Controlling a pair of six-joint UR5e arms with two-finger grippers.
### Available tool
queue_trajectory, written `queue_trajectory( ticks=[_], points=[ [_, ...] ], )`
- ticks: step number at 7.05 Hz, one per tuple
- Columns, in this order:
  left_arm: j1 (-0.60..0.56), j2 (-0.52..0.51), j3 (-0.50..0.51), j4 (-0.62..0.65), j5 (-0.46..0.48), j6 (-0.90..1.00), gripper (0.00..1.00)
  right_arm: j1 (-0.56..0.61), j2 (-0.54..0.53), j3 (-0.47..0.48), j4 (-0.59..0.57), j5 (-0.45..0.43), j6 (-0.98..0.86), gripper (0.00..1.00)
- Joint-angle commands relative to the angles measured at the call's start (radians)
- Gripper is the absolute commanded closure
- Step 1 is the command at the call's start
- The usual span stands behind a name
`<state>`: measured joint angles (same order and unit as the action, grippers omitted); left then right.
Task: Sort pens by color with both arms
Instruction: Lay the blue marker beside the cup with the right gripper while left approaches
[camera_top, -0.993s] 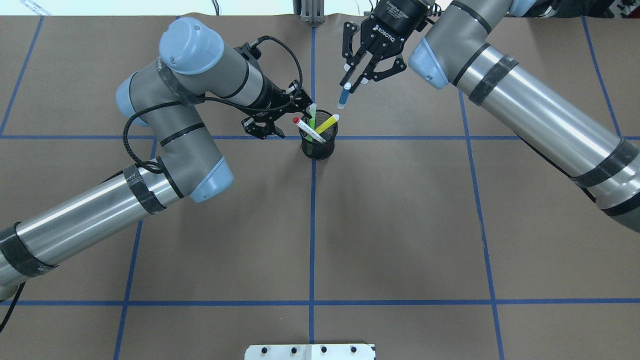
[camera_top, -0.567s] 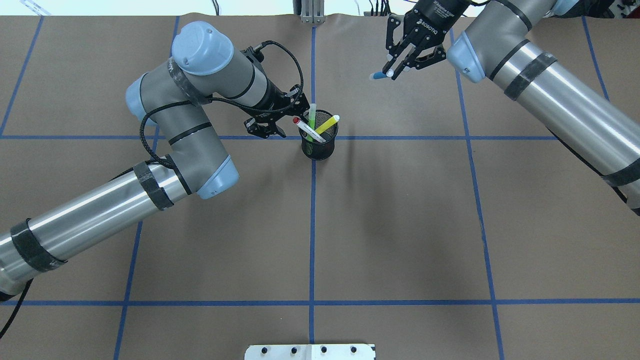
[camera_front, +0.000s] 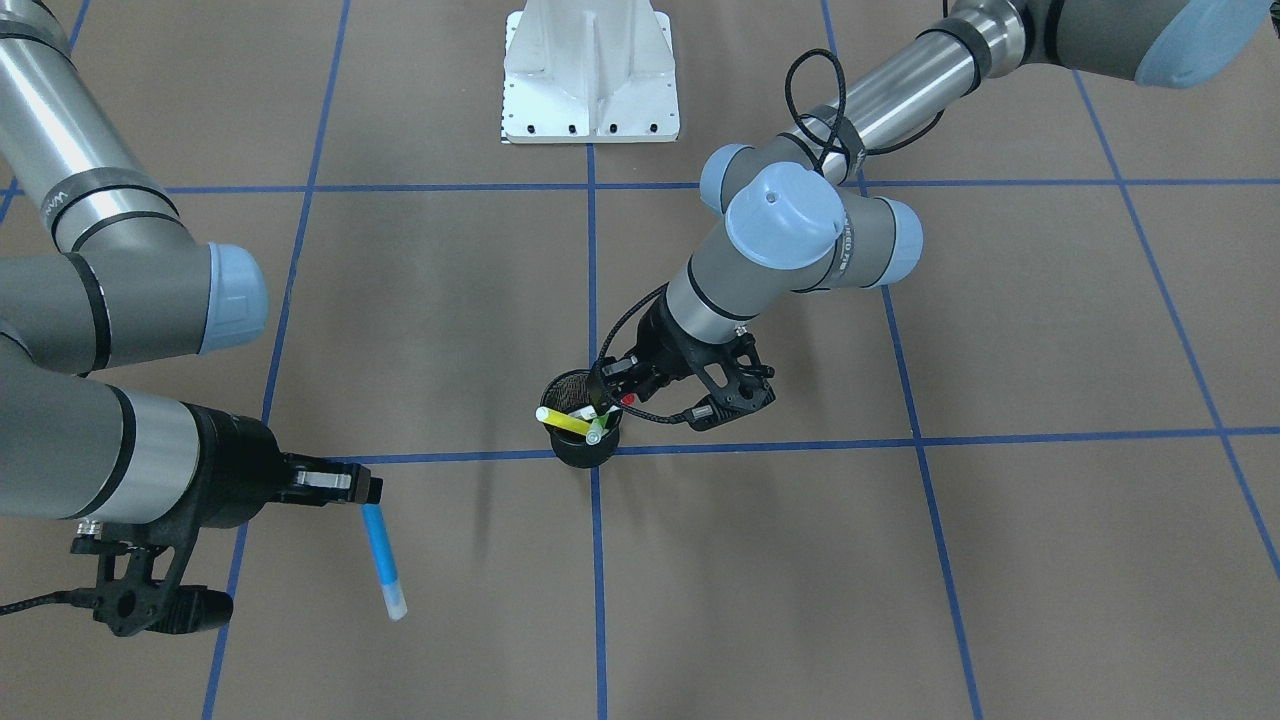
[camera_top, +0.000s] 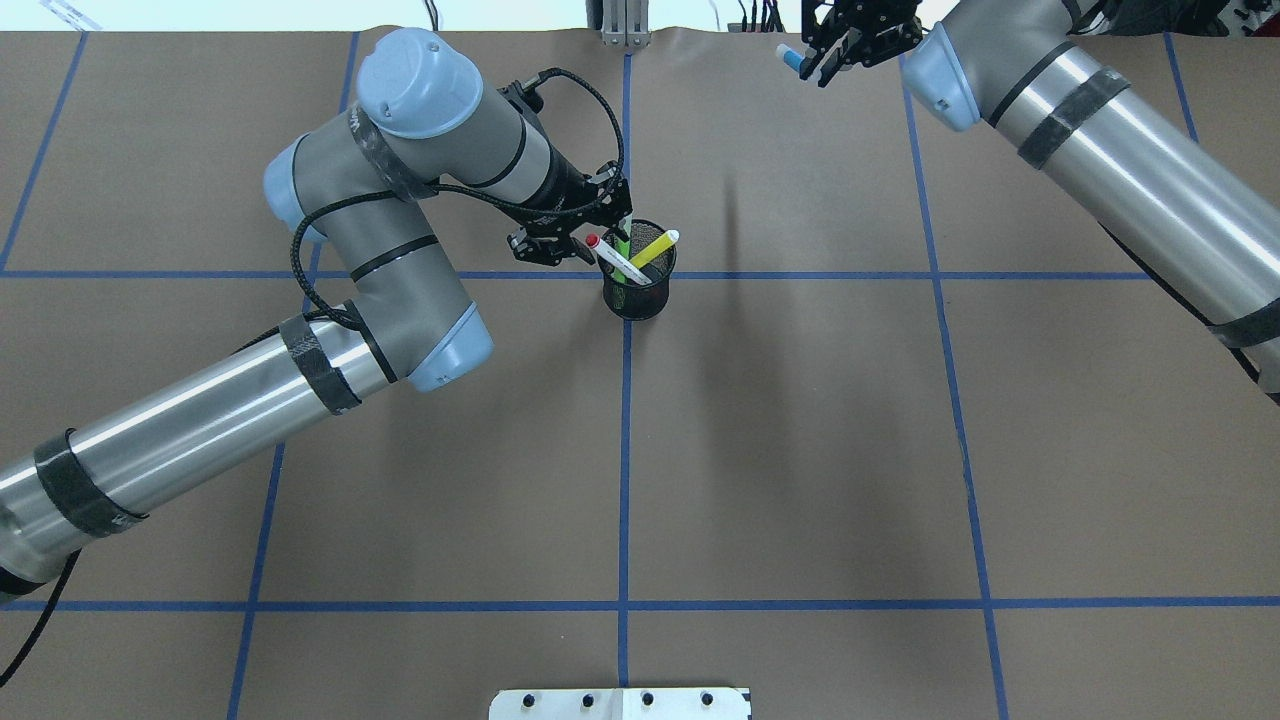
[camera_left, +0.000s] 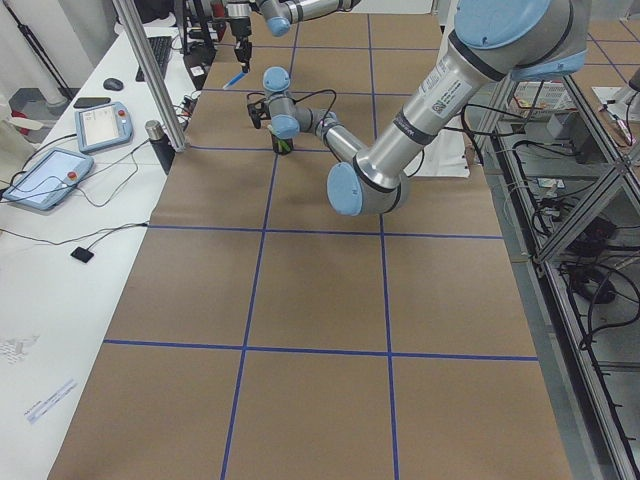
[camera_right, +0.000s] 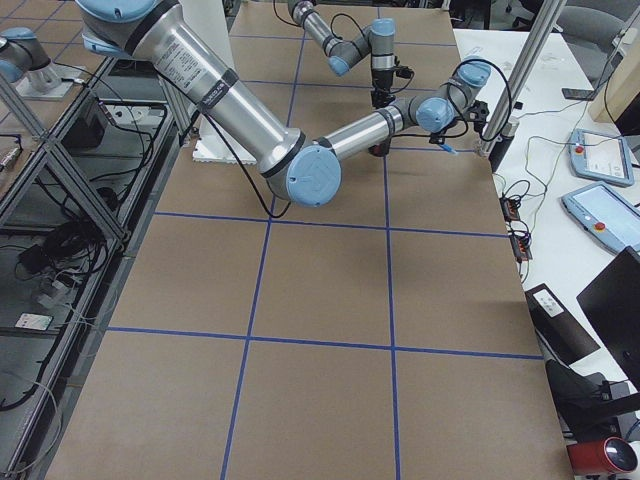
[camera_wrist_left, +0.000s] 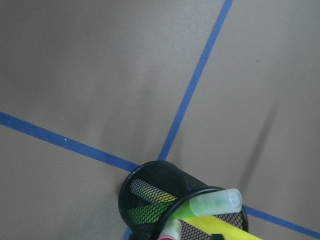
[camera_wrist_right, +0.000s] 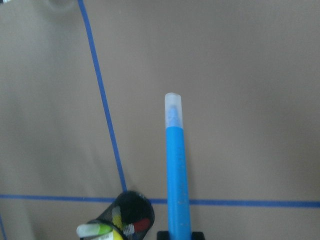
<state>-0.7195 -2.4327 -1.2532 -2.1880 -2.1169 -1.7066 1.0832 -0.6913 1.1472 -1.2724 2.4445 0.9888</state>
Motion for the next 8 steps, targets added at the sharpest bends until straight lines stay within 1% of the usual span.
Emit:
queue_trajectory(
  ticks=[1,2,4,5,6,7,8],
  points=[
    [0.0,0.0,0.001,0.002,0.0,0.011,0.55,-0.066,0.007,-0.003,0.063,-0.114,0.019,0.75],
    [0.0,0.001,0.003,0.002,0.0,0.013,0.56,-0.121,0.006,-0.003,0.105,-0.174,0.036,0.75],
    [-0.003,0.004,0.003,0.004,0.0,0.038,0.56,-0.153,0.006,-0.003,0.107,-0.19,0.037,0.73],
    [-0.006,0.004,0.003,0.005,0.0,0.038,0.61,-0.157,0.003,-0.003,0.107,-0.191,0.039,0.64],
    [-0.006,0.004,0.003,0.005,0.0,0.038,0.67,-0.157,0.002,-0.003,0.107,-0.191,0.039,0.58],
    [-0.008,0.004,0.003,0.005,0.0,0.038,0.72,-0.157,0.002,-0.003,0.107,-0.194,0.039,0.27],
    [-0.008,0.004,0.003,0.005,0.0,0.039,0.76,-0.155,0.001,-0.003,0.107,-0.196,0.045,0.08]
  ],
)
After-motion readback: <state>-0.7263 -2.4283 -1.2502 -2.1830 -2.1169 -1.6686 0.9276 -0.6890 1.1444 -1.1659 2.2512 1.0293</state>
